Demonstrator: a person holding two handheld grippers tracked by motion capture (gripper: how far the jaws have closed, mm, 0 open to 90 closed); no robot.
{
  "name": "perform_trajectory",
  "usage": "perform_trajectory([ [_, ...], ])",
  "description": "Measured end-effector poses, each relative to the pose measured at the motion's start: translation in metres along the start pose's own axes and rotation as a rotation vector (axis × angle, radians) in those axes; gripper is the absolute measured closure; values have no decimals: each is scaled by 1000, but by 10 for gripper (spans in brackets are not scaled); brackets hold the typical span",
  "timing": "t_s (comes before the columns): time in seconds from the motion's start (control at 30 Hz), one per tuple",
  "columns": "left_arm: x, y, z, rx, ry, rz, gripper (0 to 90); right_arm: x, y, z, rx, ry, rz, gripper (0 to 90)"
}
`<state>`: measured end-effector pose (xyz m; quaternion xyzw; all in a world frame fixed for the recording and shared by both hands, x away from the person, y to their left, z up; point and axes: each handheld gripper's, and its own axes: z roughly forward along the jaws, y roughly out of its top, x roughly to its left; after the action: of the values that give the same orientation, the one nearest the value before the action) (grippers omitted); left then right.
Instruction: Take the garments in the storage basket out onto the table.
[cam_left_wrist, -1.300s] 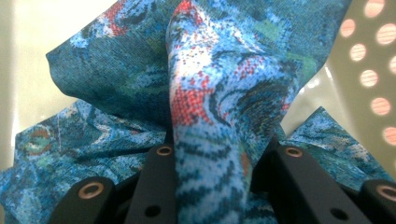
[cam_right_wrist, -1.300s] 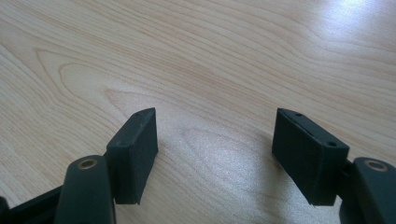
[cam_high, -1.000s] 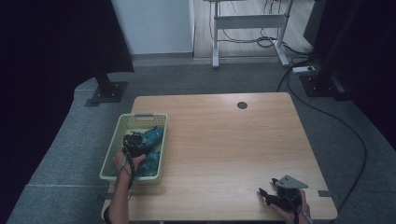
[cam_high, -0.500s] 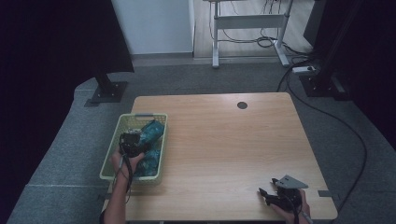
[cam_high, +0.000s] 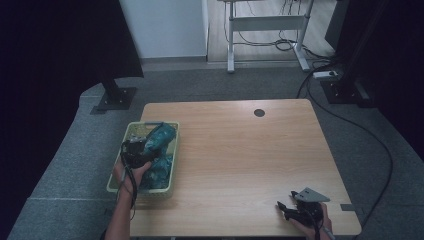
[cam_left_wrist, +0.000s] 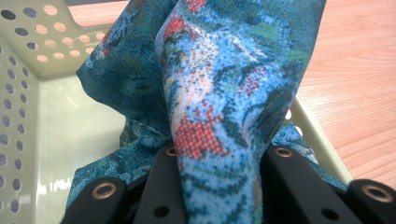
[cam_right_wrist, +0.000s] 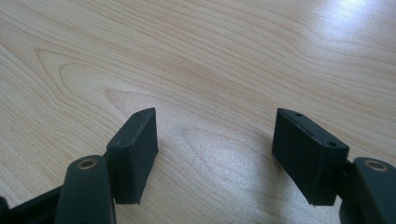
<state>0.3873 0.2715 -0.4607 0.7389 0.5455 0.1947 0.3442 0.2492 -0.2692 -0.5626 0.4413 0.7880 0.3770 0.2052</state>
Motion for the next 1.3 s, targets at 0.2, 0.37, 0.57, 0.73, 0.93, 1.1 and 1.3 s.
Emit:
perform_trajectory([
  [0.2,1,-1,-10,-42,-12,-4,774,0,0,0,-1,0,-1,308],
  [0.37,0,-1,-19,-64,-16,3,774,0,0,0,-2,0,-1,308],
  [0.57,-1,-1,-26,-88,-32,-5,773,0,0,0,-2,-1,-1,308],
  [0.73,-2,-1,-28,-98,-34,-11,772,0,0,0,-3,-1,-1,308],
  [0.93,-2,-2,-34,-108,-48,-9,773,0,-1,0,-4,-2,0,308],
  [1.1,-2,-2,-40,-127,-57,-9,773,0,-1,0,-4,-2,0,308],
  [1.3,-6,1,-48,-155,-58,11,772,0,-1,0,-5,-2,0,308],
])
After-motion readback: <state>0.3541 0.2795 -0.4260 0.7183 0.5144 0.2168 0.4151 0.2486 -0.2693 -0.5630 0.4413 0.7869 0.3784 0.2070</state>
